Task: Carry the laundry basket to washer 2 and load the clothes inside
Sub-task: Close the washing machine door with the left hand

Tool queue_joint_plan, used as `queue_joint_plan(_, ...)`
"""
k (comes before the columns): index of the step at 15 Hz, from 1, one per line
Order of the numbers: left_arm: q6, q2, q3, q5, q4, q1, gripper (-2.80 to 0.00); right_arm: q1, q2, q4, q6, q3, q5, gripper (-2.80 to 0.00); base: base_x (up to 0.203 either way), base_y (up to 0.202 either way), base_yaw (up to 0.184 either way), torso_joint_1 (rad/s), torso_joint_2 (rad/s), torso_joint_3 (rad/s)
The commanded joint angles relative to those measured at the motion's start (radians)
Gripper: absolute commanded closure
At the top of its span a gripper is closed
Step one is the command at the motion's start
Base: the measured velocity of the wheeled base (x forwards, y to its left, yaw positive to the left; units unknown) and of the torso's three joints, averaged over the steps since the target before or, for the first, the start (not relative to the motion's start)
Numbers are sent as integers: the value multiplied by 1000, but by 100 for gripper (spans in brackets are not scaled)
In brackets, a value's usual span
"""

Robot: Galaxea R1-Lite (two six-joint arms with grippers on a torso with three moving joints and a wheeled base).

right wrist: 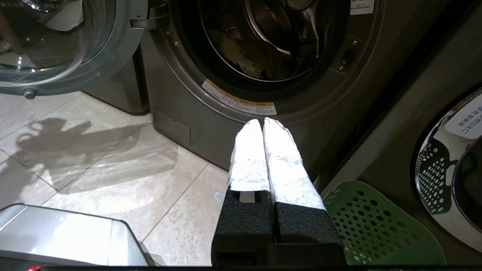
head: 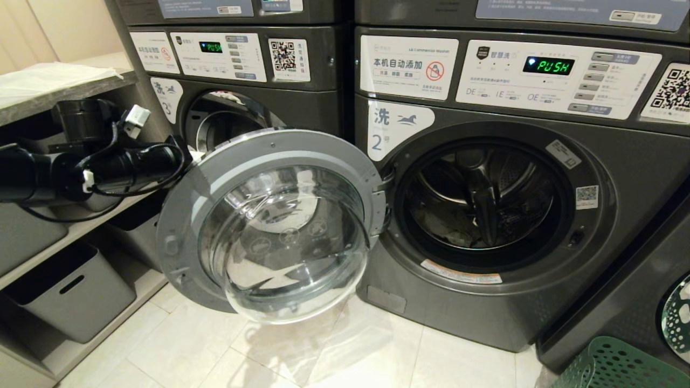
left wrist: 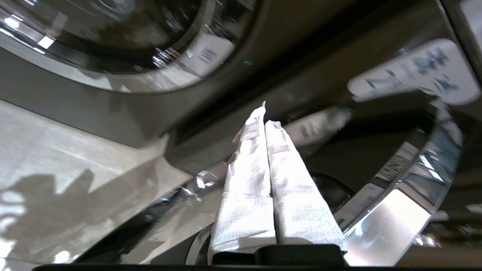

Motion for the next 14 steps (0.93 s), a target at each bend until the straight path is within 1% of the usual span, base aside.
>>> queue_joint_plan(1,-17,-126,65,-1,-8,-31,0,0,1,0,-1,0,1,0,0,0,0,0,0,0)
queue_joint_plan(2,-45,-166,91,-2,-9,-57,0,0,1,0,-1,0,0,0,0,0,0,0,0,0)
queue_joint_plan(3,-87,-208,107,1,-10,-94,0,0,1,0,-1,0,0,0,0,0,0,0,0,0)
queue_joint_plan(4,-150,-250,112,10,-6,-133,0,0,1,0,-1,-1,1,0,0,0,0,0,0,0)
queue_joint_plan(5,-247,-286,109,26,-1,-180,0,0,1,0,-1,0,0,0,0,0,0,0,0,0)
queue_joint_plan(6,-332,-318,99,49,8,-224,0,0,1,0,-1,0,1,0,0,0,0,0,0,0)
queue_joint_plan(7,-395,-344,88,78,21,-268,0,0,1,0,-1,0,0,0,0,0,0,0,0,0)
queue_joint_plan(10,-510,-404,80,144,36,-372,0,0,1,0,-1,-1,0,0,0,0,0,0,0,0)
queue_joint_plan(12,-583,-446,82,164,44,-437,0,0,1,0,-1,-1,0,0,0,0,0,0,0,0)
queue_joint_plan(13,-597,-454,82,176,63,-446,0,0,1,0,-1,0,1,0,0,0,0,0,0,0)
queue_joint_plan(14,-589,-437,77,204,66,-423,0,0,1,0,-1,-1,1,0,0,0,0,0,0,0)
